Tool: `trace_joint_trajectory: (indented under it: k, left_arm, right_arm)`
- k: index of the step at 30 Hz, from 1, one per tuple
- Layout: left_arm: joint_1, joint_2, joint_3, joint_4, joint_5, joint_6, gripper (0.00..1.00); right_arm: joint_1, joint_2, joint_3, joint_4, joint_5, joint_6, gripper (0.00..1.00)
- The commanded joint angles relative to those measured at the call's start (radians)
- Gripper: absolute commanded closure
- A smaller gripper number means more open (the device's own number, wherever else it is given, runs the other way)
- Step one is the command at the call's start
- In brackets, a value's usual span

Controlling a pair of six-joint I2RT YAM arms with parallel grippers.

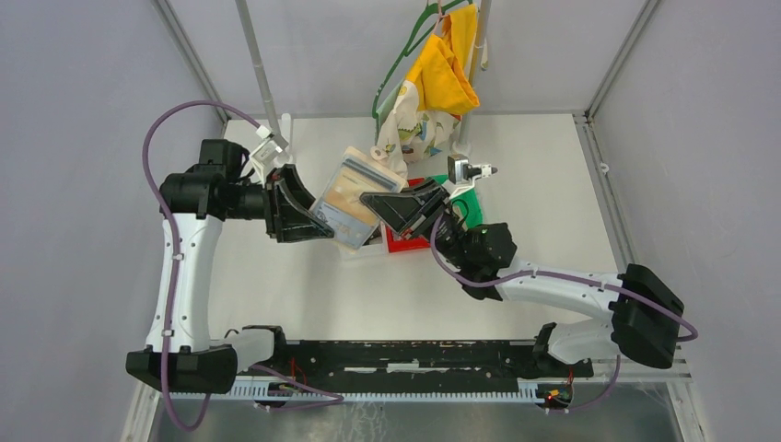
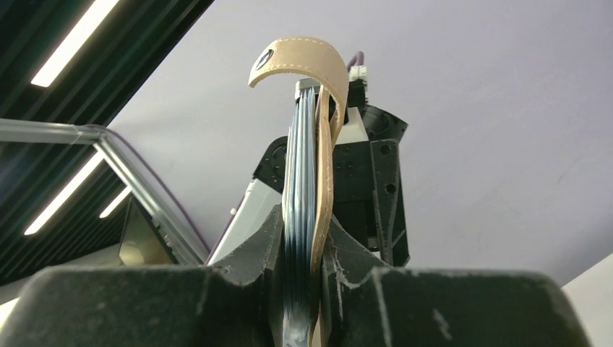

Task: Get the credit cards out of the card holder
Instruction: Remove the credit card from the card holder.

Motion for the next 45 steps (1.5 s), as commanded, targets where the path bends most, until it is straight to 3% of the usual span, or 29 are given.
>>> trace_joint_trajectory:
  k: [1, 9, 10, 13, 18, 24, 26, 29, 32, 36, 41, 45]
  left_arm:
    - [0.018, -0.021, 0.023, 0.003, 0.08, -0.022, 0.47]
    - [0.06, -0.027, 0.003, 0.003, 0.079, -0.026, 0.86]
    - [0.06, -0.026, 0.003, 0.003, 0.074, -0.023, 0.9]
    - [0.059, -0.023, 0.012, 0.003, 0.046, -0.011, 0.98]
    - [0.058, -0.036, 0.018, 0.012, -0.013, 0.005, 0.98]
    - [0.053, -0.064, 0.018, 0.044, -0.138, 0.0, 0.98]
    - [0.051, -0.071, 0.015, 0.051, -0.191, 0.008, 0.98]
    - [0.045, -0.08, 0.021, 0.052, -0.274, 0.039, 0.98]
    - [0.035, -0.085, 0.029, 0.051, -0.386, 0.105, 0.98]
    - [-0.014, -0.09, 0.01, 0.04, -0.594, 0.25, 0.98]
    - [-0.042, -0.084, -0.028, 0.011, -0.832, 0.434, 0.98]
    - [-0.077, -0.082, -0.065, 0.05, -0.976, 0.494, 0.98]
  right_arm:
    - [0.053, 0.013, 0.007, 0.162, 0.135, -0.064, 1.0]
    - [0.076, -0.023, -0.05, 0.195, 0.195, -0.109, 1.0]
    - [0.076, -0.031, -0.062, 0.191, 0.199, -0.111, 0.96]
    - [0.074, -0.059, -0.106, 0.187, 0.208, -0.117, 0.74]
    - [0.051, -0.112, -0.138, 0.101, 0.151, -0.154, 0.38]
    - [-0.072, -0.135, -0.098, -0.076, -0.109, -0.151, 0.14]
    - [-0.118, -0.154, -0.109, -0.116, -0.178, -0.156, 0.02]
    - [-0.181, -0.193, -0.075, -0.327, -0.234, -0.289, 0.02]
    - [-0.197, -0.218, 0.018, -0.616, -0.227, -0.566, 0.02]
    - [-0.197, -0.23, 0.106, -0.852, -0.214, -0.879, 0.02]
    - [-0.197, -0.201, 0.221, -1.009, -0.318, -1.028, 0.02]
    - [-0.195, -0.132, 0.266, -1.03, -0.353, -0.995, 0.02]
